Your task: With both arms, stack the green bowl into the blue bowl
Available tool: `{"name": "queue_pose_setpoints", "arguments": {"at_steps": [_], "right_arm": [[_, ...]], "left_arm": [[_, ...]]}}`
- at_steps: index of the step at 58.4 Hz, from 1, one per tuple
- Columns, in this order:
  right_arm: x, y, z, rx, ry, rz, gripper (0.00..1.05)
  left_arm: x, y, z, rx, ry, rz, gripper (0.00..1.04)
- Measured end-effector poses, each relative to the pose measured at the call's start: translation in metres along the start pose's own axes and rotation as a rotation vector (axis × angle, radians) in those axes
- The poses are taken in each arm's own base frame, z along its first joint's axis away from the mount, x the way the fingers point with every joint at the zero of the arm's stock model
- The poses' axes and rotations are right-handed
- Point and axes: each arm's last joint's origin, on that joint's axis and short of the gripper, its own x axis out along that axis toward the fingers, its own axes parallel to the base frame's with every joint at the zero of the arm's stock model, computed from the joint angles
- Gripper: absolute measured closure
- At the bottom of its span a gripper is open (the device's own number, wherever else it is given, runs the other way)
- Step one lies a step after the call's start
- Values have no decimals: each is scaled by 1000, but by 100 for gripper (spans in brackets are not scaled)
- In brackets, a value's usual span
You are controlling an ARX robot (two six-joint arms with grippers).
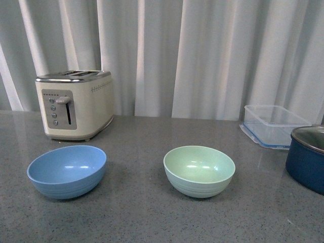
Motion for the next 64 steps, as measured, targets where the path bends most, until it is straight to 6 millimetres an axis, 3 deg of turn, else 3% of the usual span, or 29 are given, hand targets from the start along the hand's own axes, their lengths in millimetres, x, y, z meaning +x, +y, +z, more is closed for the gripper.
{"name": "queue_pose_setpoints", "arguments": {"at_steps": [11,19,32,42,60,64], "right_arm": [[0,0,0,0,0,0,10],[0,0,0,0,0,0,10],[0,0,0,0,0,0,10],[0,0,0,0,0,0,10],[0,0,0,0,0,0,10],[0,0,0,0,0,0,10]], "left_arm": [[23,-14,20,-18,22,-36,7],[58,-31,30,-18,64,-56,7],[93,-46,34,-27,90,-68,7],[124,-59,26,-49,141,-81,7],[148,-76,22,-54,141,-93,7],[150,-79,24,-55,133,-97,14]]}}
